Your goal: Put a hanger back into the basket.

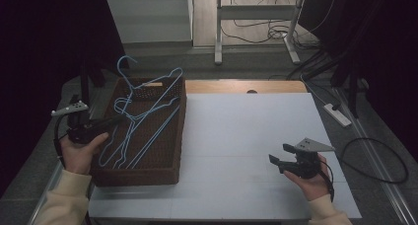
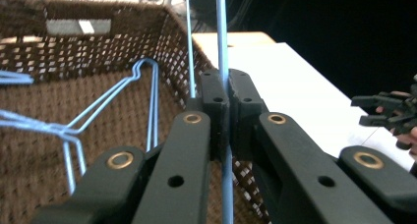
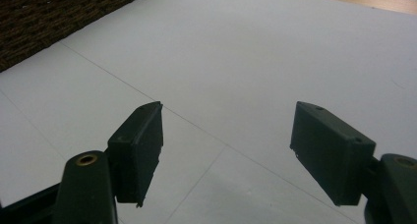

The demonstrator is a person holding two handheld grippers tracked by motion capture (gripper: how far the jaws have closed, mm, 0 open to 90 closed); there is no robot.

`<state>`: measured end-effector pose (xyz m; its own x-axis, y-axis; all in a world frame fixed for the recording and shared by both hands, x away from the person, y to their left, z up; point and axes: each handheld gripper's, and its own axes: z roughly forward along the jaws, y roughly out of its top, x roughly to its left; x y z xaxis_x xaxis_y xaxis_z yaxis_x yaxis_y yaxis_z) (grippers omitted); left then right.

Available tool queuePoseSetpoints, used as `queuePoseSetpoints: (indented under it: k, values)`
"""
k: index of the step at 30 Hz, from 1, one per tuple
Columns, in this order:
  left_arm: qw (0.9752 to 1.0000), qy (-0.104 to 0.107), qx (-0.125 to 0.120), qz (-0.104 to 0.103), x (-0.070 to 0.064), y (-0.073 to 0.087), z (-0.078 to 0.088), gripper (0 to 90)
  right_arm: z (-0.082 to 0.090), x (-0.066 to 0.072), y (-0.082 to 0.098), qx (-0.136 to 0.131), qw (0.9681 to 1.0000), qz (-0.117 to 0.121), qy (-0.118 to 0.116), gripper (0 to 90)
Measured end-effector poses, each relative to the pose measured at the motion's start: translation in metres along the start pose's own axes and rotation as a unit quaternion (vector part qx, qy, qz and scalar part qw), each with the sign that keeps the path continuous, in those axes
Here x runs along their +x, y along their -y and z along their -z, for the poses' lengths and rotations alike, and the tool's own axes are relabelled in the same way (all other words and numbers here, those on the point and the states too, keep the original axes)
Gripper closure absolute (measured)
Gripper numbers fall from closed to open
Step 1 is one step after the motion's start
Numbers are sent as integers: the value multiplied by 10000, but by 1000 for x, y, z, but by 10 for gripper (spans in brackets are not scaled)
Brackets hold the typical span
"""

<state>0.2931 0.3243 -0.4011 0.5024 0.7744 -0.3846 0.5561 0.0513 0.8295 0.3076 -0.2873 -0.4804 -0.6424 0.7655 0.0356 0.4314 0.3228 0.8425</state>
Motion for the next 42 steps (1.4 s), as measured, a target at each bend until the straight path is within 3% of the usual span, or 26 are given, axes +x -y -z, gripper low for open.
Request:
queuePoseSetpoints:
  k: [11, 18, 29, 34, 37, 39, 42]
  values:
    - [9992, -81, 382, 81, 18, 9, -12, 866, 0, 0, 0, 19, 10000, -10, 17, 291]
    - [9964, -349, 766, 124, 24, 12, -29, 866, 0, 0, 0, 14, 10000, -5, 10, 292]
    - [9912, -550, 1193, 149, 27, 18, -50, 865, 1, 1, 0, -4, 10000, 8, 3, 292]
    - [9860, -677, 1498, 264, 31, 21, -57, 861, 1, 1, 0, 13, 10000, 20, 4, 293]
    - [9801, -948, 1729, 248, 32, 23, -61, 855, 1, 2, 0, 10, 10000, 24, 4, 293]
    - [9776, -1114, 1768, 251, 32, 23, -62, 831, 1, 2, 0, 8, 10000, 31, 4, 292]
    - [9758, -1351, 1711, 167, 31, 22, -61, 775, 1, 2, 0, 4, 10000, 34, 3, 293]
